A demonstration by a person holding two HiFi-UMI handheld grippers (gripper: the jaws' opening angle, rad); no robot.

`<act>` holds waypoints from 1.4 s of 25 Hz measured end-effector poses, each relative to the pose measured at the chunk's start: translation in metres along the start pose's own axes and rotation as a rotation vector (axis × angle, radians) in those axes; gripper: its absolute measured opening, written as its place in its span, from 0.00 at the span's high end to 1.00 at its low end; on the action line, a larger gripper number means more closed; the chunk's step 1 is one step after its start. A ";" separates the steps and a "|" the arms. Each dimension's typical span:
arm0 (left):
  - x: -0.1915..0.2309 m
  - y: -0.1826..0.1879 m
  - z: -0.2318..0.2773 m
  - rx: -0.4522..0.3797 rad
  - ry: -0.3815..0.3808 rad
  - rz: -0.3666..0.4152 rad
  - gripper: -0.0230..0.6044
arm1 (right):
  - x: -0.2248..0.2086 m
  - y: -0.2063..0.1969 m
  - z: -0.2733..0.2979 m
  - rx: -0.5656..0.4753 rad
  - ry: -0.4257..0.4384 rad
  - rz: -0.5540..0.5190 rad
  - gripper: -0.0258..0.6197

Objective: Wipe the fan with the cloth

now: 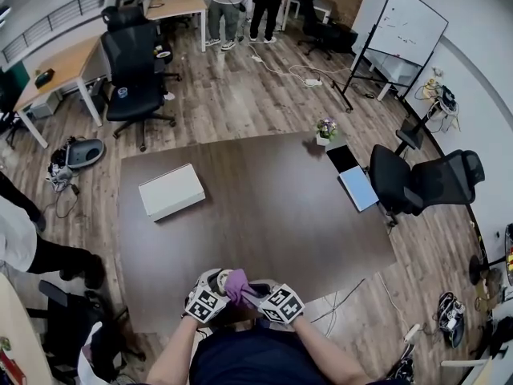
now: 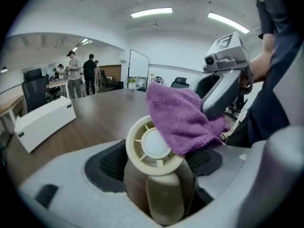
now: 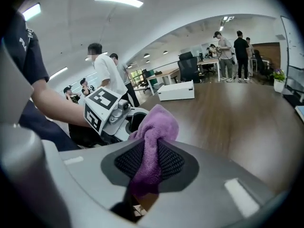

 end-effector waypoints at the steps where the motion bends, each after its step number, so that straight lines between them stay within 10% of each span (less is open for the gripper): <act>1: -0.002 0.005 -0.004 -0.014 0.001 0.019 0.37 | 0.002 0.002 -0.001 -0.013 -0.002 0.003 0.82; 24: -0.065 0.089 -0.066 -0.190 -0.153 0.295 0.37 | 0.008 0.112 -0.060 -0.218 -0.065 -0.193 0.82; 35: -0.052 0.092 -0.080 -0.216 -0.131 0.235 0.37 | 0.015 0.116 -0.055 -0.270 0.017 -0.112 0.82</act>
Point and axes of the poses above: the fingertips, and each gripper's own axes: z forward along the fingers, x to its left, y out of its top, the point moved 4 cm from there along -z, backward along the fingers, and after that the axes turned 2 degrees about -y, right-handed, at the moved point
